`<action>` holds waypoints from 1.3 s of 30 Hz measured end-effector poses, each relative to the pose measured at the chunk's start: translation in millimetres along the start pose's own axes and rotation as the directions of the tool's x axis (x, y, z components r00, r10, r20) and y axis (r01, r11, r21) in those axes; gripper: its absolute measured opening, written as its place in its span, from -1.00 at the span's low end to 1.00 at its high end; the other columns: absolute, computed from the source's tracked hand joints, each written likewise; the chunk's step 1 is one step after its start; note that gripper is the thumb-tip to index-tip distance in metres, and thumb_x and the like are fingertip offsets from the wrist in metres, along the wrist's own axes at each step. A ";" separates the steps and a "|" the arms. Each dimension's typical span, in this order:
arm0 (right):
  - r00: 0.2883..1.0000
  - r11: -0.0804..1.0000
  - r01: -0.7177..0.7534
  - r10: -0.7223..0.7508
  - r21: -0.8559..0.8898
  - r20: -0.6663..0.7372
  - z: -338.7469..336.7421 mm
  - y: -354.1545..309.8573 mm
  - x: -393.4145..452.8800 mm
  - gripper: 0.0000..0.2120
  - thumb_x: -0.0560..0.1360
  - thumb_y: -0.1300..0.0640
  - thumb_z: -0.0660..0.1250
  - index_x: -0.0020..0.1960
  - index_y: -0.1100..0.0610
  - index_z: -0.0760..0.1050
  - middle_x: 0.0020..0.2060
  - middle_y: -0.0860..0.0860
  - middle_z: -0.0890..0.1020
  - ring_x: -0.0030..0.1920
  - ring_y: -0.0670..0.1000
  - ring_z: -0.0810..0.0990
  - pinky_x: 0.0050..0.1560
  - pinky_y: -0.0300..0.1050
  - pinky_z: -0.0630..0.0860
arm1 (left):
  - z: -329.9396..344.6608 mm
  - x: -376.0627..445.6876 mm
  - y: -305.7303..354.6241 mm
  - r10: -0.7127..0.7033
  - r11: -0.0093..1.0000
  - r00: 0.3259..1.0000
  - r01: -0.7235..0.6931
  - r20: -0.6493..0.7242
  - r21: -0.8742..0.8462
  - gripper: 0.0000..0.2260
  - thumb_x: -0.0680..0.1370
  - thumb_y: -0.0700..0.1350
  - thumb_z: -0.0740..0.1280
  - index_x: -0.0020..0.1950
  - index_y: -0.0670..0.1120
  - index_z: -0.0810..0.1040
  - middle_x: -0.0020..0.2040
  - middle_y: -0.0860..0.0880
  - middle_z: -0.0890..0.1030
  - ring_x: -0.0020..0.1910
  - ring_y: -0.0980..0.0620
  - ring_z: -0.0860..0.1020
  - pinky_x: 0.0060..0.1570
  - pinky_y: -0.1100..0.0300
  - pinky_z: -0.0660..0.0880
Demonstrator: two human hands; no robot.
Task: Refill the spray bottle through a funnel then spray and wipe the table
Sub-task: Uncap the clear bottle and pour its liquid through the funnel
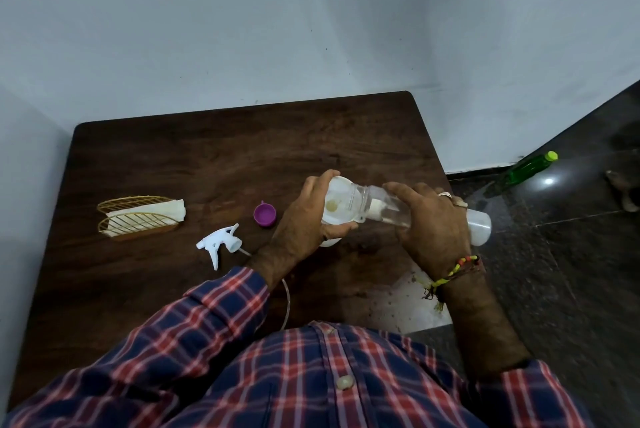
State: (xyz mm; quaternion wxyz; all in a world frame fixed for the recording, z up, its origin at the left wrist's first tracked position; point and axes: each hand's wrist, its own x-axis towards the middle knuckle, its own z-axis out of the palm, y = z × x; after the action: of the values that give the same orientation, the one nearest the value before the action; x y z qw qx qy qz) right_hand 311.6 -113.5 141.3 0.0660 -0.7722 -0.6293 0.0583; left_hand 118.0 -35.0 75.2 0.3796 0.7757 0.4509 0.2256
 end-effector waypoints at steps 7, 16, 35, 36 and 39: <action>1.000 1.000 -0.009 0.008 -0.024 -0.021 1.0 0.1 -1.0 -0.42 0.32 0.02 0.50 0.31 -0.17 0.45 0.01 0.01 0.63 -0.04 0.17 0.61 0.06 0.11 0.48 | -0.7 0.9 0.3 -0.025 1.000 1.000 0.025 0.010 0.004 -0.18 0.32 0.13 0.56 0.46 0.08 0.22 0.31 0.04 0.35 0.21 0.09 0.41 0.09 0.12 0.51; 1.000 1.000 -0.002 0.002 -0.029 -0.010 4.6 0.3 0.2 -0.39 0.32 0.08 0.50 0.33 -0.15 0.43 0.04 0.01 0.63 -0.01 0.16 0.61 0.08 0.14 0.50 | -3.4 -0.5 2.4 -0.042 0.999 0.999 0.042 0.008 -0.018 -0.19 0.32 0.09 0.57 0.46 0.05 0.25 0.31 0.02 0.36 0.23 0.08 0.40 0.11 0.14 0.47; 0.999 1.000 -0.019 0.019 -0.018 -0.037 11.2 3.9 1.1 -0.35 0.29 0.07 0.54 0.32 -0.18 0.40 0.05 -0.02 0.62 0.01 0.12 0.60 0.12 0.13 0.47 | -3.3 1.6 5.9 -0.034 0.999 0.999 0.034 0.014 0.024 -0.19 0.32 0.11 0.56 0.46 0.06 0.24 0.32 0.03 0.35 0.21 0.09 0.41 0.11 0.02 0.54; 0.999 1.000 -0.019 0.018 -0.022 -0.035 11.3 4.0 1.5 -0.34 0.29 0.07 0.55 0.32 -0.18 0.39 0.05 -0.02 0.62 0.01 0.12 0.60 0.12 0.14 0.47 | -3.2 1.8 6.0 -0.038 0.999 0.999 0.037 0.015 0.024 -0.19 0.32 0.11 0.56 0.46 0.05 0.24 0.32 0.02 0.35 0.22 0.07 0.41 0.12 -0.01 0.55; 0.998 0.999 -0.009 0.007 -0.032 -0.056 10.7 4.3 1.1 -0.34 0.28 0.10 0.54 0.31 -0.16 0.42 0.02 0.00 0.63 -0.01 0.14 0.60 0.11 0.15 0.47 | -2.9 2.5 7.3 -0.053 0.998 0.998 0.052 0.024 0.026 -0.19 0.32 0.09 0.57 0.46 0.04 0.24 0.33 -0.01 0.34 0.24 0.04 0.41 0.14 -0.04 0.54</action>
State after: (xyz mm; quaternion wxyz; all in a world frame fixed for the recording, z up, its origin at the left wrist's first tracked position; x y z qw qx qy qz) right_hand 314.1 -112.9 130.0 0.0709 -0.7770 -0.6250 0.0269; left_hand 121.0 -33.9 82.8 0.3810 0.7710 0.4693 0.2002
